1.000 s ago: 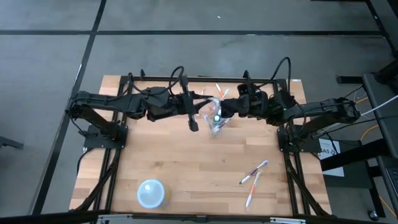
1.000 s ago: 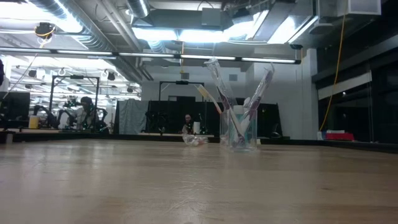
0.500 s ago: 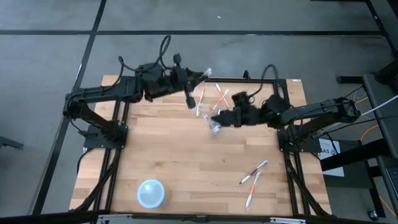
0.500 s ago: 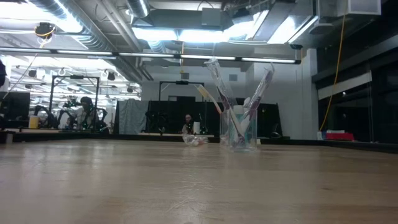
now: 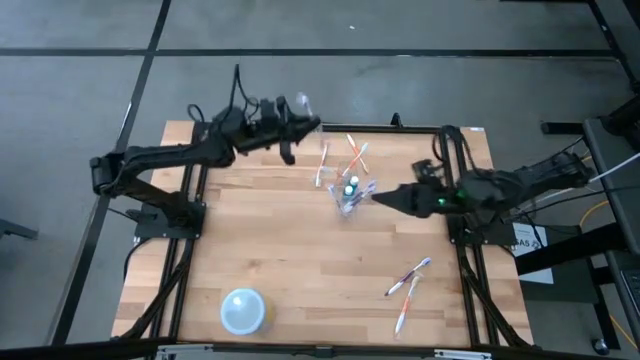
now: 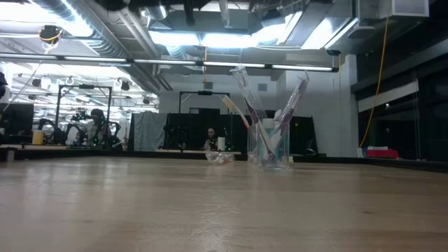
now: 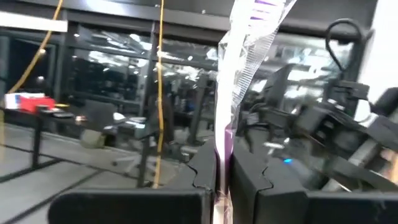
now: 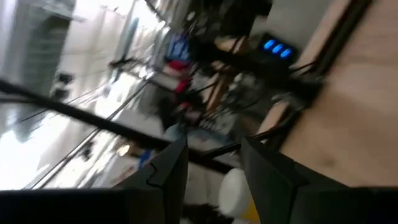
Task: Pick & Place toothbrushing station
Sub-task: Put the purple toothbrush into the transparent organizer
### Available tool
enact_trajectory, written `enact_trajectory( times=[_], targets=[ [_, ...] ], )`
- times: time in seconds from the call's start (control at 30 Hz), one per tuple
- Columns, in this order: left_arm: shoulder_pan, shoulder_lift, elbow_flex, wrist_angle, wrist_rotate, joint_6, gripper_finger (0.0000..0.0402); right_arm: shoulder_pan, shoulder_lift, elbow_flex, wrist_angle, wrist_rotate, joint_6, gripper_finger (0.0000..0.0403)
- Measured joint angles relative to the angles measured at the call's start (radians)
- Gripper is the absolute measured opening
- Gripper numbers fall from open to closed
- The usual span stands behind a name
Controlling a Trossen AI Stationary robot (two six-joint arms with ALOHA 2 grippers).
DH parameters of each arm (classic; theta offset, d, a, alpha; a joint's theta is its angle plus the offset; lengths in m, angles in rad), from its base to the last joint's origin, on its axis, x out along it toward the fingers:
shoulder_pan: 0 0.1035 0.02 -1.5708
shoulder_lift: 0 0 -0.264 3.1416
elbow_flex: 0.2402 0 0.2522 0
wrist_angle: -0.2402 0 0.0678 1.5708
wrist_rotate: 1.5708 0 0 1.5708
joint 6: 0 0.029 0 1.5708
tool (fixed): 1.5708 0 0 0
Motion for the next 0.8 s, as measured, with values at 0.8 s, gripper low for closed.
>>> enact_trajectory(
  times=[0.8],
  targets=[
    [-0.421,0.557,-0.034,0.369,-0.389,0.194,0.0016,0.144,-0.056,0.0,-0.118,0.319,0.138,0.0153]
  ],
)
